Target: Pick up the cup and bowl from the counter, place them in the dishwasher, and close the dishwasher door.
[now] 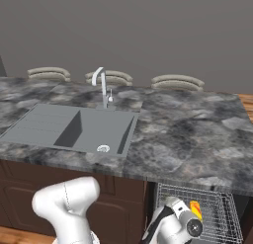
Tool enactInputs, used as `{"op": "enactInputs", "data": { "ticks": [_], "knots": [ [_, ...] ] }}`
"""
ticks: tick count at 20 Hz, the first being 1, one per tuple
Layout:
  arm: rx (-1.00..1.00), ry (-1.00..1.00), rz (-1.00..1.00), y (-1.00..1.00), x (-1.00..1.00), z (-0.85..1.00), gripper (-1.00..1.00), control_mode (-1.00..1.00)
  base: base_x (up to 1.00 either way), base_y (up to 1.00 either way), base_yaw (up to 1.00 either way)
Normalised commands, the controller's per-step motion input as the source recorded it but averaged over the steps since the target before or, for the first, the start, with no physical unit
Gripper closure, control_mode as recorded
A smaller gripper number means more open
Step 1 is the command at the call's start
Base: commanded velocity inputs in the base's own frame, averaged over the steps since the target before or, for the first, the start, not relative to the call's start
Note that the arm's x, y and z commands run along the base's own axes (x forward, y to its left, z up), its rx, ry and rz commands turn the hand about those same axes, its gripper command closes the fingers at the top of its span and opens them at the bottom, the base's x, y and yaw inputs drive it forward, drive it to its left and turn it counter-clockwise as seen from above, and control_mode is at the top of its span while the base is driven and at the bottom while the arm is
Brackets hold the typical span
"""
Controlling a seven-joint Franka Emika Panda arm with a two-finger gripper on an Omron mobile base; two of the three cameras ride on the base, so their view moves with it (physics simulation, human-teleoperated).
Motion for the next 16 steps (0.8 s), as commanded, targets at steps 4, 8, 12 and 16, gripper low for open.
{"op": "enactInputs", "data": {
  "ticks": [4,8,12,16],
  "knots": [
    [0.00,0.00,0.00,-0.17,0.30,-0.41,1.00,-1.00,0.00,0.00,0.00],
    [0.00,0.00,0.00,-0.16,0.21,-0.41,1.00,-1.00,0.00,0.00,0.00],
    [0.00,0.00,0.00,-0.15,0.16,-0.43,1.00,-1.00,0.00,0.00,0.00],
    [0.00,0.00,0.00,-0.11,0.09,-0.48,-1.00,-1.00,0.00,0.00,0.00]
  ]
}}
